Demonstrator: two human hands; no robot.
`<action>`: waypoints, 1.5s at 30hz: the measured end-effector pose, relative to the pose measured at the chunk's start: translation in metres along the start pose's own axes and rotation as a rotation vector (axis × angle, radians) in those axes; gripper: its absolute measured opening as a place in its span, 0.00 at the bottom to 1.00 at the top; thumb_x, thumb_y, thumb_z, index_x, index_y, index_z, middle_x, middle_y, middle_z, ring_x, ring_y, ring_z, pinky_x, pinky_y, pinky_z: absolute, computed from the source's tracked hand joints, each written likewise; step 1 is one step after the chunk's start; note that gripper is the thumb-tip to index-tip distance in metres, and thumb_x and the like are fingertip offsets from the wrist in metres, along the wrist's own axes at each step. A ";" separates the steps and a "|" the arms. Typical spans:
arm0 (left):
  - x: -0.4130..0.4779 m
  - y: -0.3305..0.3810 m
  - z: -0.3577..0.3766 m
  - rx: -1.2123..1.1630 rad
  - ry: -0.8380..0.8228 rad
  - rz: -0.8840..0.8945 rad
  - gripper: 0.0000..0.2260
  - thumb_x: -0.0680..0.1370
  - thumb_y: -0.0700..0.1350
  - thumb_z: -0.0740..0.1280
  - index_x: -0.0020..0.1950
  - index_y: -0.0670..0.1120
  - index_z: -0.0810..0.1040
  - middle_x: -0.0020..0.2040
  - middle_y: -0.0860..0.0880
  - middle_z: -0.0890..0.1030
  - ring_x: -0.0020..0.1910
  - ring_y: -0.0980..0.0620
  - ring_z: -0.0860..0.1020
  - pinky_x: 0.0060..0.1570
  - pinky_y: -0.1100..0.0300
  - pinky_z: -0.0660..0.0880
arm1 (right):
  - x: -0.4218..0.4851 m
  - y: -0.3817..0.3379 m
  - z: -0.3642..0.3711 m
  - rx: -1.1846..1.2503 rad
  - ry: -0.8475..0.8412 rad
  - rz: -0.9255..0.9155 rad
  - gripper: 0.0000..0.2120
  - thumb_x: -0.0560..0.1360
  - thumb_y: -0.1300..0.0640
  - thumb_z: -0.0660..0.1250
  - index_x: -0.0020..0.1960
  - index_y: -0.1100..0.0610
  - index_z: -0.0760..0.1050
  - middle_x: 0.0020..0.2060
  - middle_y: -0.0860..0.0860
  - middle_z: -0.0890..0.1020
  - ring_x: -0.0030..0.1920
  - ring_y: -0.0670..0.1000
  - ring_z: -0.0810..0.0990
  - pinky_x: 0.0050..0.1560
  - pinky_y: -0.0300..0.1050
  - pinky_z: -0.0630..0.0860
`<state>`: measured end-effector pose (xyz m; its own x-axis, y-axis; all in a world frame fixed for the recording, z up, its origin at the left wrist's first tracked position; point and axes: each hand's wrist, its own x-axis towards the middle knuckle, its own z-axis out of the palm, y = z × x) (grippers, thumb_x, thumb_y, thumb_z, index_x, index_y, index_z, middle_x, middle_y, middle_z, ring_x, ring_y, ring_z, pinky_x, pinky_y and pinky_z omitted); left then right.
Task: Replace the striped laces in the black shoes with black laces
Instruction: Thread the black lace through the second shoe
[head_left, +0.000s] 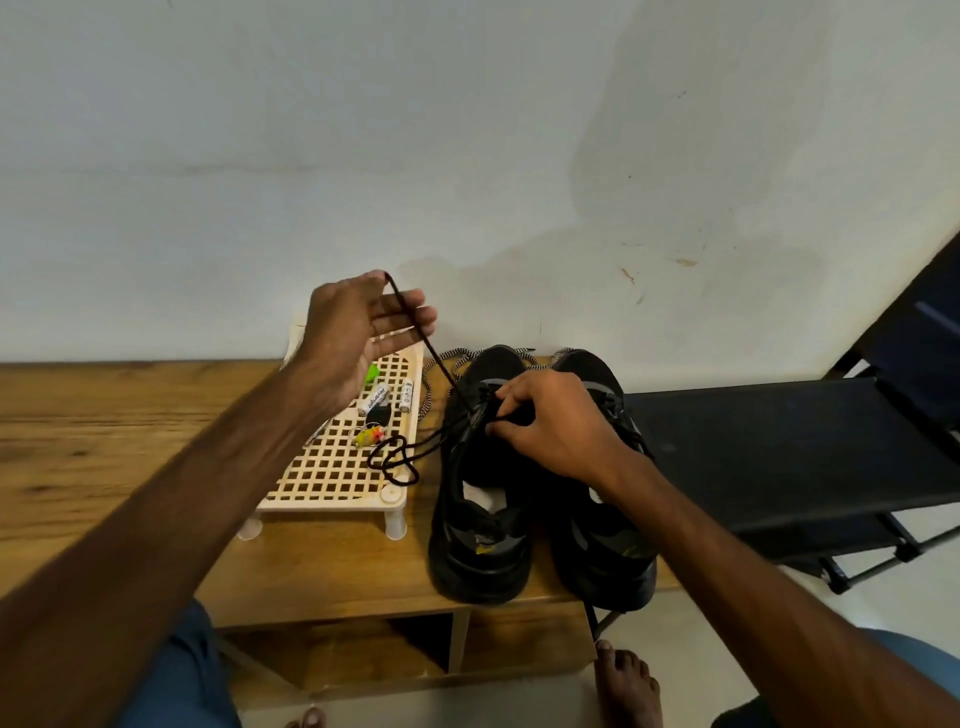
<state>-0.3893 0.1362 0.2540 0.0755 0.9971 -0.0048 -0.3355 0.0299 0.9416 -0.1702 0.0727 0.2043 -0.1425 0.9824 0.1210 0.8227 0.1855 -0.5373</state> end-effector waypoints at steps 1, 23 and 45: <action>0.001 -0.002 -0.001 -0.038 -0.029 -0.051 0.05 0.84 0.40 0.58 0.51 0.43 0.72 0.38 0.47 0.81 0.33 0.52 0.81 0.34 0.57 0.80 | 0.000 0.000 -0.002 0.023 0.030 0.002 0.02 0.75 0.55 0.77 0.45 0.53 0.87 0.48 0.46 0.86 0.51 0.45 0.83 0.56 0.47 0.81; -0.009 -0.009 0.015 0.389 -0.299 0.115 0.11 0.84 0.51 0.63 0.46 0.47 0.75 0.26 0.56 0.67 0.22 0.58 0.61 0.22 0.68 0.63 | -0.012 0.004 -0.006 0.082 0.009 0.109 0.16 0.72 0.50 0.79 0.57 0.50 0.80 0.50 0.45 0.80 0.49 0.44 0.79 0.53 0.44 0.80; 0.005 -0.015 -0.005 1.125 -0.476 0.355 0.05 0.76 0.49 0.75 0.41 0.52 0.88 0.31 0.52 0.82 0.28 0.52 0.73 0.33 0.53 0.69 | -0.009 0.005 0.005 -0.005 0.067 0.281 0.19 0.71 0.50 0.76 0.60 0.54 0.77 0.47 0.48 0.80 0.49 0.50 0.81 0.53 0.50 0.83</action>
<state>-0.3882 0.1405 0.2382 0.5522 0.8079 0.2059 0.5549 -0.5405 0.6324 -0.1678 0.0650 0.1963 0.1278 0.9915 0.0231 0.8274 -0.0937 -0.5537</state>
